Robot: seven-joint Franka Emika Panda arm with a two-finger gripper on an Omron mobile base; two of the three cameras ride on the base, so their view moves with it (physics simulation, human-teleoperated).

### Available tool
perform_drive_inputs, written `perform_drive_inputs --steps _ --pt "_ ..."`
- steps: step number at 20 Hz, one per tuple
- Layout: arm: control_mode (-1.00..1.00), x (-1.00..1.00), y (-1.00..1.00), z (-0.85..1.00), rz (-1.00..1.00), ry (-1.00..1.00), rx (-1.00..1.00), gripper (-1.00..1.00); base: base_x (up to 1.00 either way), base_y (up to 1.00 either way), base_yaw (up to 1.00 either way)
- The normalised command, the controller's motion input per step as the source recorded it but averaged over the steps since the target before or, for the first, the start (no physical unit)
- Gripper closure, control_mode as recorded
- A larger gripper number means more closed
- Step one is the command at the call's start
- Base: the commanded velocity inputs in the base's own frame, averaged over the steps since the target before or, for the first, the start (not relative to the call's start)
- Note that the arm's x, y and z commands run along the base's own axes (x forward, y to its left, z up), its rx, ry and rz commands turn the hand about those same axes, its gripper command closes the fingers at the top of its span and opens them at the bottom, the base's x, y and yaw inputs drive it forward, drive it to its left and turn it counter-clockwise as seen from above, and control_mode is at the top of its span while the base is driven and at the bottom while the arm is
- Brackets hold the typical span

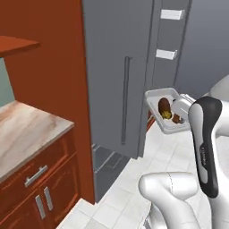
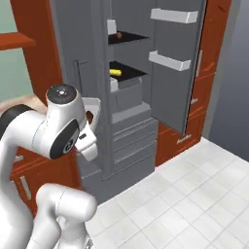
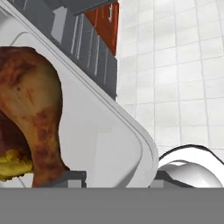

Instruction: Place the tupperware on the second highest shelf of the fridge. Make space for the tupperware among the existing items by rearranging them on the shelves if needed. Close the fridge door when finished.

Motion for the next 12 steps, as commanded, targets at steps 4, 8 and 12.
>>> perform_drive_inputs --steps 4,8,12 --pt "1.0 0.0 0.0 0.0 0.0 0.0 0.0 1.0 0.15 -0.66 -0.44" --pt "1.0 0.0 0.0 0.0 0.0 0.0 0.0 1.0 0.27 -0.91 -0.18" --pt "1.0 0.0 0.0 0.0 0.0 0.0 0.0 1.0 0.36 -0.95 -0.02"
